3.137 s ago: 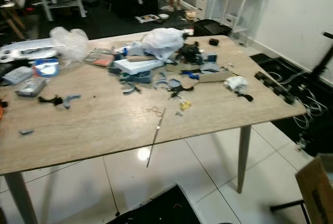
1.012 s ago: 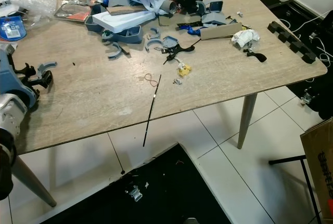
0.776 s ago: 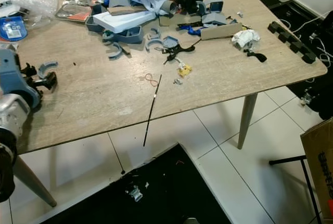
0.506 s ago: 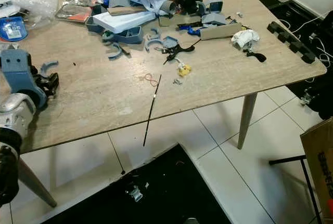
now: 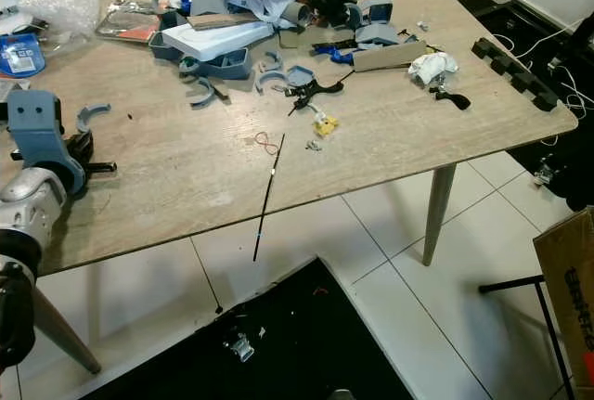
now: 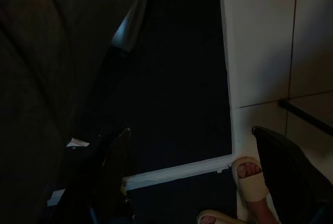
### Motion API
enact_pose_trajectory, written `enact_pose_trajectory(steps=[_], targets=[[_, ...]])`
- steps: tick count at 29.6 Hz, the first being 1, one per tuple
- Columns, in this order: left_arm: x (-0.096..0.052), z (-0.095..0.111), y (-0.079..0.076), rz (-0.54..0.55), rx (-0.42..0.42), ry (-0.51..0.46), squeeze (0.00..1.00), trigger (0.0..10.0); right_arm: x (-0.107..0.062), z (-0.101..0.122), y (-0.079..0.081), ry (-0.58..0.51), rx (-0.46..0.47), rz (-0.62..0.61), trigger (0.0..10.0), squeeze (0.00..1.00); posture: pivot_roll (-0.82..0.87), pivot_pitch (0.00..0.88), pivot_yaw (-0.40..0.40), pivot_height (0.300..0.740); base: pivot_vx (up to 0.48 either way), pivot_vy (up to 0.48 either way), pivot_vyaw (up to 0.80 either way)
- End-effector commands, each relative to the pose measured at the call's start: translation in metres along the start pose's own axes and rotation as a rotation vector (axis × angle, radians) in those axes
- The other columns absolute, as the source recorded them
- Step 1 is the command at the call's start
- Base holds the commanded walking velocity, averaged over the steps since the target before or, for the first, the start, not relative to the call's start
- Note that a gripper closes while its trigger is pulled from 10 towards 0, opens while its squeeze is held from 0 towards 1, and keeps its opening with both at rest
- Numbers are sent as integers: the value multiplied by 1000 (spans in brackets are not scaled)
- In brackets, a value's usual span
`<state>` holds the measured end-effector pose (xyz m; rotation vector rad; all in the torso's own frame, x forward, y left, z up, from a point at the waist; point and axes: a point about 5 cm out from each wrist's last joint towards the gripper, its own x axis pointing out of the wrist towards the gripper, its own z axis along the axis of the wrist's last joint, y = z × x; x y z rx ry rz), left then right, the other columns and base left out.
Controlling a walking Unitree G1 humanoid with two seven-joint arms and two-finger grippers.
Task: Picking trash to rubbish bin
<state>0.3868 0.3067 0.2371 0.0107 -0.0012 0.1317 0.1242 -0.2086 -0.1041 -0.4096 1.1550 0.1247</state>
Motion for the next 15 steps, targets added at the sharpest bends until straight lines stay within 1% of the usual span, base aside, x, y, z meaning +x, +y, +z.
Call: enact_pose_trajectory(steps=[1, 2, 4, 5, 7, 8, 9, 11, 12, 14, 15], targets=[[-5, -37, -4, -9, -13, 146, 0, 0, -5, -25, 39, 99, -33, 123, 10000, 0, -180, 382, 69, 740, 0, 0, 0], [-5, -36, -4, -14, -24, 136, 0, 0, -4, -23, 38, 95, -32, 121, 10000, 0, -176, 366, 71, 740, 0, 0, 0], [-5, -36, -4, -14, -24, 136, 0, 0, -4, -23, 38, 95, -32, 121, 10000, 0, -176, 366, 71, 740, 0, 0, 0], [-4, -34, -6, -22, -39, 121, 0, 0, -4, -21, 38, 91, -32, 120, 10000, 0, -175, 361, 71, 740, 0, 0, 0], [-1, -22, -12, -88, -132, 51, 0, 0, -3, -16, 37, 85, -32, 117, 10000, 0, -169, 341, 70, 740, 0, 0, 0], [0, -17, -15, -121, -166, 22, 0, 0, -3, -15, 37, 83, -32, 116, 10000, 0, -166, 337, 70, 740, 0, 0, 0], [1, -10, -19, -168, -209, -12, 0, 0, -3, -14, 36, 82, -33, 114, 10000, 0, -164, 337, 69, 740, 0, 0, 0], [2, -3, -22, -213, -244, -41, 0, 0, -2, -13, 36, 81, -35, 113, 10000, 0, -160, 334, 69, 740, 0, 0, 0], [2, -3, -22, -213, -244, -41, 0, 0, -2, -13, 36, 81, -35, 113, 10000, 0, -160, 334, 69, 740, 0, 0, 0], [2, 8, -22, -247, -277, -90, 0, 0, -2, -13, 36, 82, -39, 114, 10000, 0, -150, 335, 67, 740, 0, 0, 0], [3, 17, -22, -260, -280, -127, 0, 0, -2, -13, 36, 84, -42, 115, 10000, 0, -150, 335, 67, 740, 0, 0, 0]])
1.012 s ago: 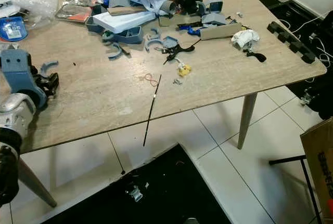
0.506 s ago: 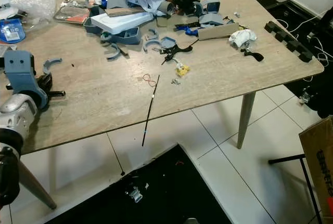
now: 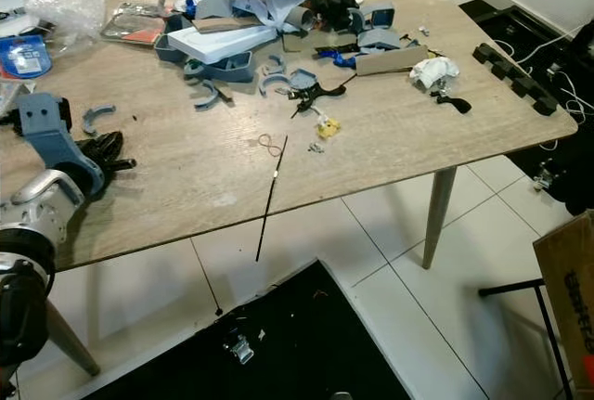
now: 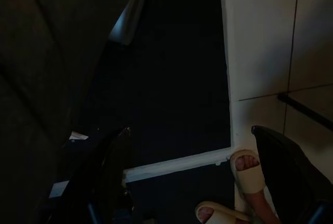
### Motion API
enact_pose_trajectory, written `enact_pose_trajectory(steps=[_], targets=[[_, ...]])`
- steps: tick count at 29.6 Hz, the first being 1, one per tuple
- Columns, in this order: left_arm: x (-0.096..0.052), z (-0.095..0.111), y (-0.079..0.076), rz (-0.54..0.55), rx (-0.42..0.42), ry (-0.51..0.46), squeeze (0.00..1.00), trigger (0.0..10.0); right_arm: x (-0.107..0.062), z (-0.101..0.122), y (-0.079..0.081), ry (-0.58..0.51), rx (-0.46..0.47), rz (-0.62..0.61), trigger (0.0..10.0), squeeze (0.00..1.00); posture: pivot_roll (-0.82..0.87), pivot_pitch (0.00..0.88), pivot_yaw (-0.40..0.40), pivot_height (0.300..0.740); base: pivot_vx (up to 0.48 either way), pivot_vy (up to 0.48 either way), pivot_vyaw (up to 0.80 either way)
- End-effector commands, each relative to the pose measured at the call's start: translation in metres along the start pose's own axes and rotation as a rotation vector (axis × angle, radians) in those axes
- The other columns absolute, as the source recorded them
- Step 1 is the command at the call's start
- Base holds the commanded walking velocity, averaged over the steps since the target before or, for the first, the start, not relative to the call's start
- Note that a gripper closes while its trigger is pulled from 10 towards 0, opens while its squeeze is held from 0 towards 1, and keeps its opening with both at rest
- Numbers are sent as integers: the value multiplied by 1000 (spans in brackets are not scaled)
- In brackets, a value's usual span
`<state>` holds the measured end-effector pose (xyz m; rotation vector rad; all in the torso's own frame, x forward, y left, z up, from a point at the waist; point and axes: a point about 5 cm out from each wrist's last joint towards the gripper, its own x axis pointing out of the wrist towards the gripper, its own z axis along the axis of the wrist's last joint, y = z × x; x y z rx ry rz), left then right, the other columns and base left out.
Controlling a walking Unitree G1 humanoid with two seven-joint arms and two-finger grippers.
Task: Picking trash to rubbish bin
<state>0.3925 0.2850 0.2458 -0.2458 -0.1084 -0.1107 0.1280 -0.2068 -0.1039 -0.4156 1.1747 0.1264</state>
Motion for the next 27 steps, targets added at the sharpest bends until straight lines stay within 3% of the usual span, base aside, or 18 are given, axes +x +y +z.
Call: enact_pose_trajectory(steps=[1, 2, 4, 5, 6, 14, 18, 23, 27], targets=[[1, 8, -2, -23, -13, -34, 0, 0, -3, -17, 36, 64, -37, 112, 10000, 0, -150, 335, 67, 740, 0, 0, 0], [2, 14, -3, -15, 23, -55, 0, 667, -3, -18, 36, 66, -39, 115, 10000, 0, -145, 340, 69, 740, 0, 0, 0], [2, 16, -3, -9, 38, -66, 0, 667, -3, -18, 36, 67, -41, 116, 10000, 0, -145, 340, 69, 740, 0, 0, 0], [2, 18, -2, 18, 77, -74, 247, 8235, -3, -19, 37, 68, -41, 117, 10000, 0, -145, 347, 71, 740, 0, 0, 0], [3, 22, -1, 63, 132, -92, 1000, 10000, -4, -19, 37, 70, -41, 118, 10000, 0, -146, 349, 72, 740, 0, 0, 0], [4, 48, 1, 238, 351, -181, 1000, 10000, -6, -30, 42, 87, -35, 129, 10000, 0, -154, 394, 83, 740, 0, 0, 0], [9, 45, -8, 208, 352, -174, 1000, 10000, -7, -37, 44, 98, -29, 133, 10000, 0, -159, 430, 87, 740, 0, 0, 0], [16, 43, -21, 183, 411, -155, 1000, 10000, -11, -51, 49, 125, -20, 143, 10000, 0, -181, 485, 88, 740, 0, 0, 0], [17, 45, -21, 207, 450, -134, 1000, 10000, -14, -60, 51, 138, -17, 148, 10000, 0, -192, 516, 88, 740, 0, 0, 0]])
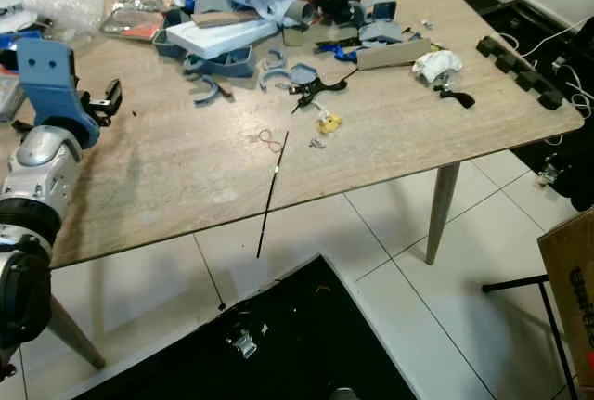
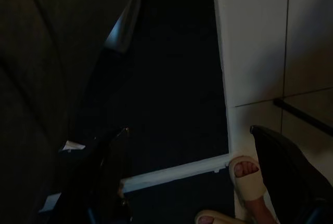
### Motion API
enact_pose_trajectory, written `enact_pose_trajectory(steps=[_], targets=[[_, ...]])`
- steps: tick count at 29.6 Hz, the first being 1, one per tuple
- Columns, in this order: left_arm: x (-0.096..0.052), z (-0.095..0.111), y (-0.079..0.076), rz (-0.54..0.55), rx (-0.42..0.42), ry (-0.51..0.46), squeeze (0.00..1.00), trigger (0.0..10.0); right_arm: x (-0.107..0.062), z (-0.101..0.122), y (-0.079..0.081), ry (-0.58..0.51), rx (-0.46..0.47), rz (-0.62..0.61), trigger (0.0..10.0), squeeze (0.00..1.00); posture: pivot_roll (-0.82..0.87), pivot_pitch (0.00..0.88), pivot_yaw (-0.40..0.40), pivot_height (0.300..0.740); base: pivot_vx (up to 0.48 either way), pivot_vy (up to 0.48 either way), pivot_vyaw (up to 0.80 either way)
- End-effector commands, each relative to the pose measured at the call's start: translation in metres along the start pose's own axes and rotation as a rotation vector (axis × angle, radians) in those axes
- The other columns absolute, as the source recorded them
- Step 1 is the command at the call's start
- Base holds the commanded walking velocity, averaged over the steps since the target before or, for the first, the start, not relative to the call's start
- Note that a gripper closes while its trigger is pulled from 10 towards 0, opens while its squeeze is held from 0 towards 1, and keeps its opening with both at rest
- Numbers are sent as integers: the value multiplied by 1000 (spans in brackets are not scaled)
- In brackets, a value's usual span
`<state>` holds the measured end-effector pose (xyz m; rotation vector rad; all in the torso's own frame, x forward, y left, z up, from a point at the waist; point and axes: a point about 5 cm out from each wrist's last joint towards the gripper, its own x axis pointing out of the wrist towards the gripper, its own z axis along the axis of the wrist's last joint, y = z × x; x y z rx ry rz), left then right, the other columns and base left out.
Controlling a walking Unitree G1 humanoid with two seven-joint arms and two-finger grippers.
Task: Picking trash to rubbish bin
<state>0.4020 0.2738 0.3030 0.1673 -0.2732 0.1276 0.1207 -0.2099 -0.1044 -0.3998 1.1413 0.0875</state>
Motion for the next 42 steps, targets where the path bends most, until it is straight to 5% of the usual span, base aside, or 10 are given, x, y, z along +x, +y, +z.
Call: enact_pose_trajectory(steps=[1, 7, 9, 10, 25, 26, 27, 42], targets=[[-1, -7, 1, 10, 26, 43, 1000, 10000, -15, -55, 50, 171, -50, 175, 10000, 0, -193, 520, 88, 740, 0, 0, 0], [-3, -12, 10, 46, -29, 100, 1000, 10000, -18, -64, 52, 179, -48, 175, 10000, 0, -211, 549, 85, 740, 0, 0, 0], [-4, -15, 11, 49, -69, 117, 1000, 10000, -21, -76, 39, 186, -46, 167, 10000, 0, -218, 555, 83, 740, 0, 0, 0], [-5, -20, 12, 55, -123, 143, 0, 10000, -26, -93, 20, 194, -45, 153, 10000, 0, -223, 559, 81, 740, 0, 0, 0], [-13, -38, 20, 117, -244, 216, 0, 10000, -29, -98, 6, 166, -36, 139, 10000, 0, -256, 563, 71, 740, 0, 0, 0], [-13, -38, 19, 112, -258, 216, 0, 8706, -30, -99, 5, 163, -35, 142, 10000, 0, -256, 562, 70, 740, 0, 0, 0], [-13, -39, 18, 114, -264, 221, 0, 0, -30, -99, 6, 163, -35, 144, 10000, 0, -256, 562, 70, 740, 0, 0, 0], [-14, -44, 17, 131, -274, 251, 0, 0, -28, -95, 7, 153, -35, 150, 10000, 0, -263, 552, 72, 740, 0, 0, 0]])
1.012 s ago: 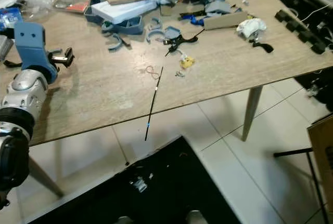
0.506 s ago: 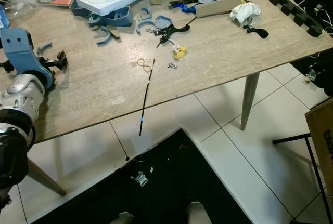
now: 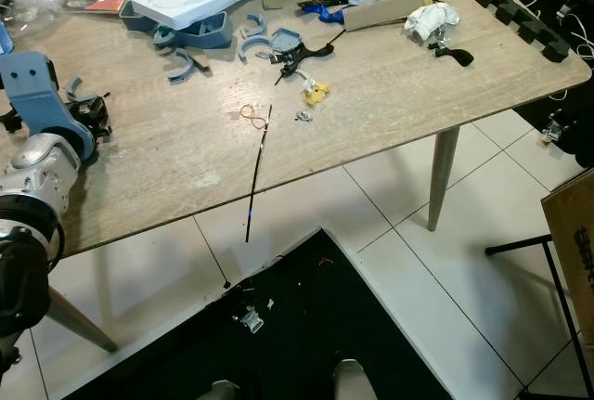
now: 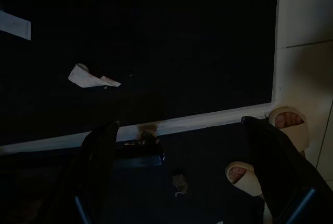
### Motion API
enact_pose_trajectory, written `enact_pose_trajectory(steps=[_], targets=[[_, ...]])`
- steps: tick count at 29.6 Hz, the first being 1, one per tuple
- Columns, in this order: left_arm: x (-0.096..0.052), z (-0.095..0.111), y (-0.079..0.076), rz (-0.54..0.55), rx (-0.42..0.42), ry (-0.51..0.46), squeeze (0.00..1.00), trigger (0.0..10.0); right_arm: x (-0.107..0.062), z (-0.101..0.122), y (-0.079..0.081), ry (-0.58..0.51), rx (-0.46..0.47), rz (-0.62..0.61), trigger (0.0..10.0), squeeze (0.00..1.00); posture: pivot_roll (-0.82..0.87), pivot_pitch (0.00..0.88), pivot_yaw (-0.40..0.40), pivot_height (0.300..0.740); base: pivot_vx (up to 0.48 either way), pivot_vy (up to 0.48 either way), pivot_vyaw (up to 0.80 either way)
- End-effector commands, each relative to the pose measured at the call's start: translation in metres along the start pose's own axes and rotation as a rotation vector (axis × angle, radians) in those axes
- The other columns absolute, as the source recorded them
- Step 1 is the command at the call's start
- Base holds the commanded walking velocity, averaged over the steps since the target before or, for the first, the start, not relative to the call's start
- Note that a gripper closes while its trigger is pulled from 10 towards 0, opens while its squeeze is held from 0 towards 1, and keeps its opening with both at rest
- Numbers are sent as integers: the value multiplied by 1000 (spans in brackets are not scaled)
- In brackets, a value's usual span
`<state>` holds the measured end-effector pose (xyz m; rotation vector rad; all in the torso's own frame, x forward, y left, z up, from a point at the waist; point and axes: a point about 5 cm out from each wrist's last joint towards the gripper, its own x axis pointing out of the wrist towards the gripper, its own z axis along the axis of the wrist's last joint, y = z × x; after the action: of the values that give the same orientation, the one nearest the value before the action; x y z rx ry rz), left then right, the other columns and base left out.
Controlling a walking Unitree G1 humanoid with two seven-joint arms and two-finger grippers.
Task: Picking trash to rubbish bin
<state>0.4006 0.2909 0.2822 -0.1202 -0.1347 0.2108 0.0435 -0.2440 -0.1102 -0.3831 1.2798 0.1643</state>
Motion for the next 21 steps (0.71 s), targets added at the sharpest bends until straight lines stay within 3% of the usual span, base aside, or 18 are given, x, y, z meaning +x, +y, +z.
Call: enact_pose_trajectory(steps=[1, 11, 14, 16, 18, 20, 21], targets=[[-5, -21, 10, 35, -7, 86, 0, 0, -2, -13, 17, 30, -7, 57, 10000, 0, -263, 549, 71, 740, 0, 0, 0], [-7, -24, 16, 52, -17, 90, 0, 0, -1, -9, 15, 28, -10, 57, 10000, 0, -262, 532, 70, 740, 0, 0, 0], [-6, -20, 14, 21, -85, 52, 0, 0, 1, -3, 13, 21, -11, 52, 10000, 0, -259, 513, 72, 740, 0, 0, 0], [-5, -13, 8, -55, -198, -5, 0, 0, 2, 3, 12, 13, -10, 48, 10000, 0, -252, 497, 75, 740, 0, 0, 0], [-4, -9, 3, -120, -245, -36, 0, 0, 3, 5, 11, 11, -11, 47, 10000, 0, -248, 488, 77, 740, 0, 0, 0], [-4, -3, -9, -265, -298, -87, 0, 0, 4, 10, 11, 5, -11, 45, 10000, 0, -237, 466, 78, 740, 0, 0, 0], [-7, 1, -21, -451, -367, -142, 0, 0, 5, 16, 10, -2, -15, 43, 10000, 0, -224, 450, 79, 740, 0, 0, 0]])
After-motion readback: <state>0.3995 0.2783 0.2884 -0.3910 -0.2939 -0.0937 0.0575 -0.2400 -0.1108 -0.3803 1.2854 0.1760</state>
